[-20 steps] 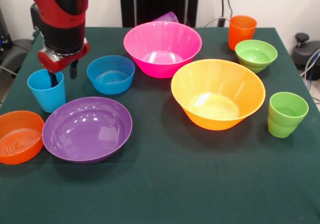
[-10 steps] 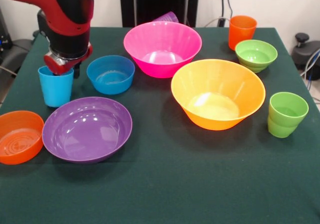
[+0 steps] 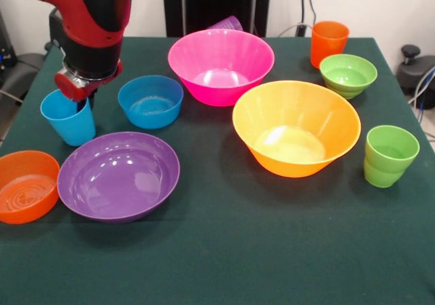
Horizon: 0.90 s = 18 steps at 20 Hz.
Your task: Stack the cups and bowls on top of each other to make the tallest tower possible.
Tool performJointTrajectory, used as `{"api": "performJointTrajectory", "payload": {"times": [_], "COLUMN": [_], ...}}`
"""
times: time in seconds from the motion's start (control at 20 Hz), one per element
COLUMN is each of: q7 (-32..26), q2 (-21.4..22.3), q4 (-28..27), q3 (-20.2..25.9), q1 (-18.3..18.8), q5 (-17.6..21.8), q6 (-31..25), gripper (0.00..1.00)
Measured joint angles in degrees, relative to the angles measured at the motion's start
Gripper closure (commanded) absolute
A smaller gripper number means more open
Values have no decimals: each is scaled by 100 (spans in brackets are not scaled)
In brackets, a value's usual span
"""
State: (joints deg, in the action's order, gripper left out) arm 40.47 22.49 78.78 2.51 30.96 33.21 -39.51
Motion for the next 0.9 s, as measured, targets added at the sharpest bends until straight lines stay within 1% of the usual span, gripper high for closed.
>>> {"api": "performJointTrajectory", "payload": {"times": [0.45,0.65,0.8,0.9], "q7": [0,0,0,0], "q2": [-6,61,205,413], "q4": [2,29,144,323], "q3": [-158,-174,-153,-62], "q1": [-6,-5,11,81], "q5": [1,1,0,-17], "q6": [0,0,0,0], "gripper": [100,100,100,100]}}
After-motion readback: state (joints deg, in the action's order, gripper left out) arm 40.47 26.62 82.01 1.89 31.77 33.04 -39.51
